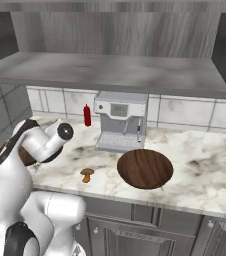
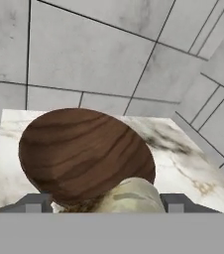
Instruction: Pick both bowls and place them on the counter. Then place the mushroom in one bowl and place the garlic in the other bowl.
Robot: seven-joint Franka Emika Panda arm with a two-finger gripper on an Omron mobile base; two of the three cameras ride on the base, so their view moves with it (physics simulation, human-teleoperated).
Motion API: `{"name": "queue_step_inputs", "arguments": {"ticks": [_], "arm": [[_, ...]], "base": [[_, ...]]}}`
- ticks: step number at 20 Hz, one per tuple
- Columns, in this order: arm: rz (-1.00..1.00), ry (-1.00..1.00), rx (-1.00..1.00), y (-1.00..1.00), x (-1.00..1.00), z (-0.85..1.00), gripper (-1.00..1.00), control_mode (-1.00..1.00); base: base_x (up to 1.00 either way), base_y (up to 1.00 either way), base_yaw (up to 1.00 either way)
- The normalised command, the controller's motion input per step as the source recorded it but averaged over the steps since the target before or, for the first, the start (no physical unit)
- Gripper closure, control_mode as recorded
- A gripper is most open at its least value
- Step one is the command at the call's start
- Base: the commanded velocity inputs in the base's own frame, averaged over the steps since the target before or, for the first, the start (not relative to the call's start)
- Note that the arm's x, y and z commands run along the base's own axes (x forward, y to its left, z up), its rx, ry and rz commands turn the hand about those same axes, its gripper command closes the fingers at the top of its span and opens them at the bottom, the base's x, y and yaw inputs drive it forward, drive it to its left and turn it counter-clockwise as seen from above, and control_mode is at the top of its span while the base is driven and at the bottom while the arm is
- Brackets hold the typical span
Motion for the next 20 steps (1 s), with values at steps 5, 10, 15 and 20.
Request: {"name": "queue_step_inputs", "arguments": {"ticks": [5,10,15,20], "arm": [[0.0,0.22,-0.06,0.48,0.0,0.32,1.0,-1.0],[0.0,0.24,-0.1,0.58,0.09,-0.06,1.0,-1.0],[0.0,0.22,-0.22,0.63,0.11,-0.26,1.0,-1.0],[0.0,0.11,-0.22,0.37,0.01,-0.4,1.0,-1.0]], "base": [[0.0,0.0,0.0],[0.0,0.0,0.0],[0.0,0.0,0.0],[0.0,0.0,0.0]]}}
